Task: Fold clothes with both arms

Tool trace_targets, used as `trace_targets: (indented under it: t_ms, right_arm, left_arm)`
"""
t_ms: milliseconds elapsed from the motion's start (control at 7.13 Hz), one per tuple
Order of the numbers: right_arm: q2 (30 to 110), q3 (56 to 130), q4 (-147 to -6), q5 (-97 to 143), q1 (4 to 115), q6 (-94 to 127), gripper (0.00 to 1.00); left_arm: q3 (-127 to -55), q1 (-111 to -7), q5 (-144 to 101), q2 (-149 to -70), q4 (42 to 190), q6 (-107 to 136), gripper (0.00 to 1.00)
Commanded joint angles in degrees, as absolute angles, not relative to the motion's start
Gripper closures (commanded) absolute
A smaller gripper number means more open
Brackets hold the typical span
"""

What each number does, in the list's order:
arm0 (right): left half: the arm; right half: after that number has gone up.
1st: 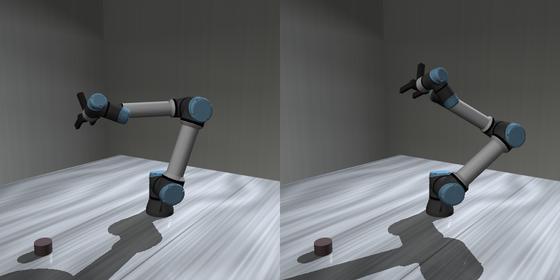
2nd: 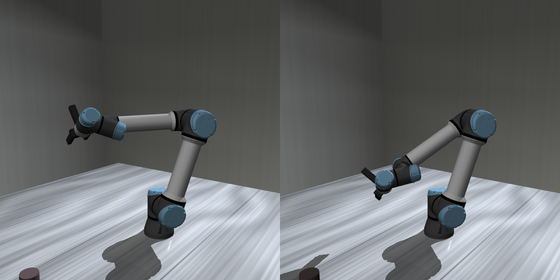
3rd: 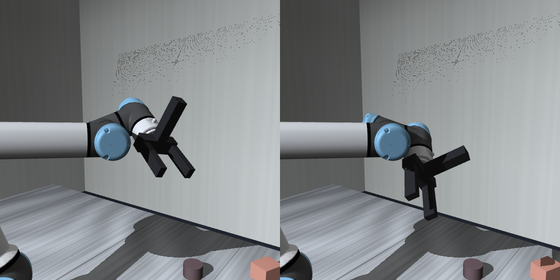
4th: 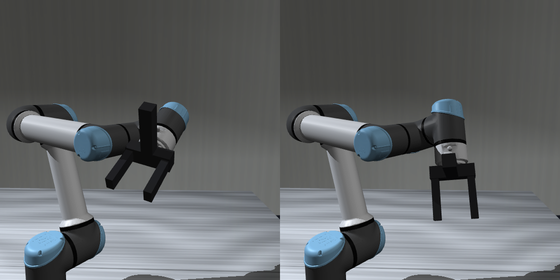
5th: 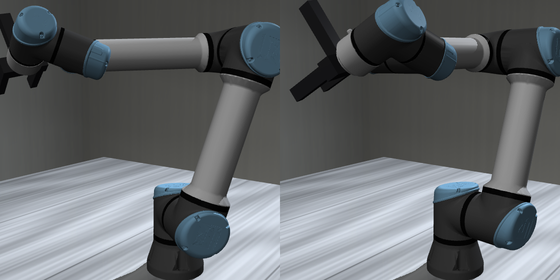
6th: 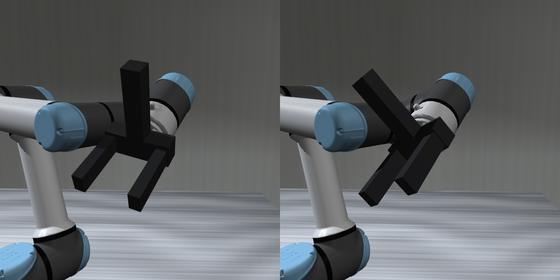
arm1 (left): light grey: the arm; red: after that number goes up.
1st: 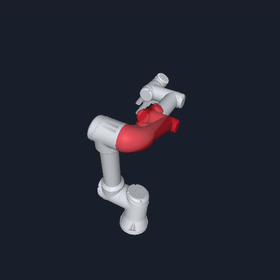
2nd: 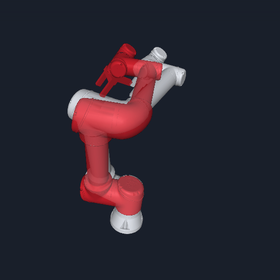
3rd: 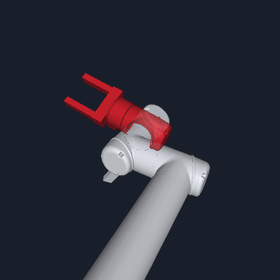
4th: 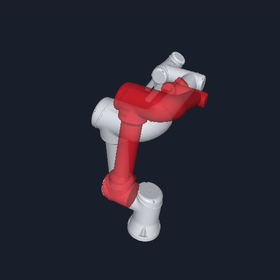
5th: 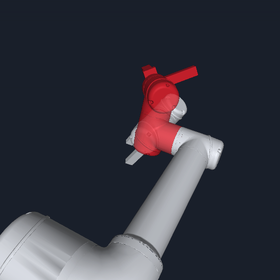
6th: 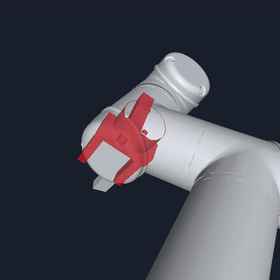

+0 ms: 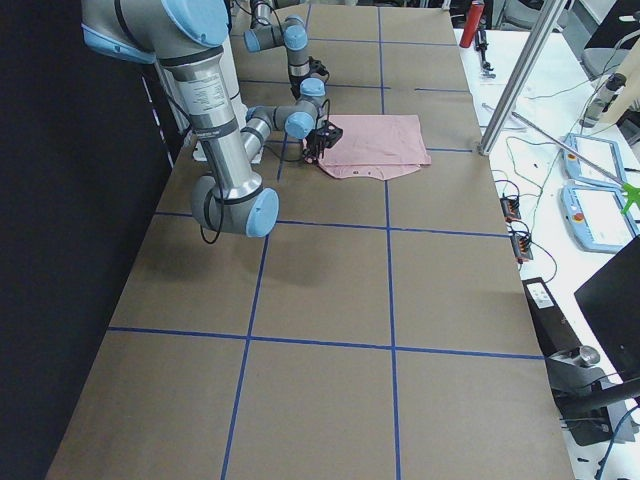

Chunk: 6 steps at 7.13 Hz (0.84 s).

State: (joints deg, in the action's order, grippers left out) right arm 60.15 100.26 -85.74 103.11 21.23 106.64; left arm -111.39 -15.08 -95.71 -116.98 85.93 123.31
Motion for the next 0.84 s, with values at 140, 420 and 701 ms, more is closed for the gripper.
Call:
trace_targets:
  t_ms: [140,420,701]
  right_arm:
    - [62.2,106.7,-86.0,103.4,21.5,106.7,1.00]
    - [65.5,113.3,-86.2,104.3,19.7,106.7,1.00]
    - [67.3,115.6,-86.2,104.2,17.8,106.8,1.00]
  left_arm:
    - [-112.2,-14.9,-95.6,-116.7,85.4,120.8,1.00]
    - [-114.9,-11.9,-95.6,-115.0,85.3,120.8,1.00]
    - [-121.0,-9.6,-95.6,-112.3,83.9,120.7,1.00]
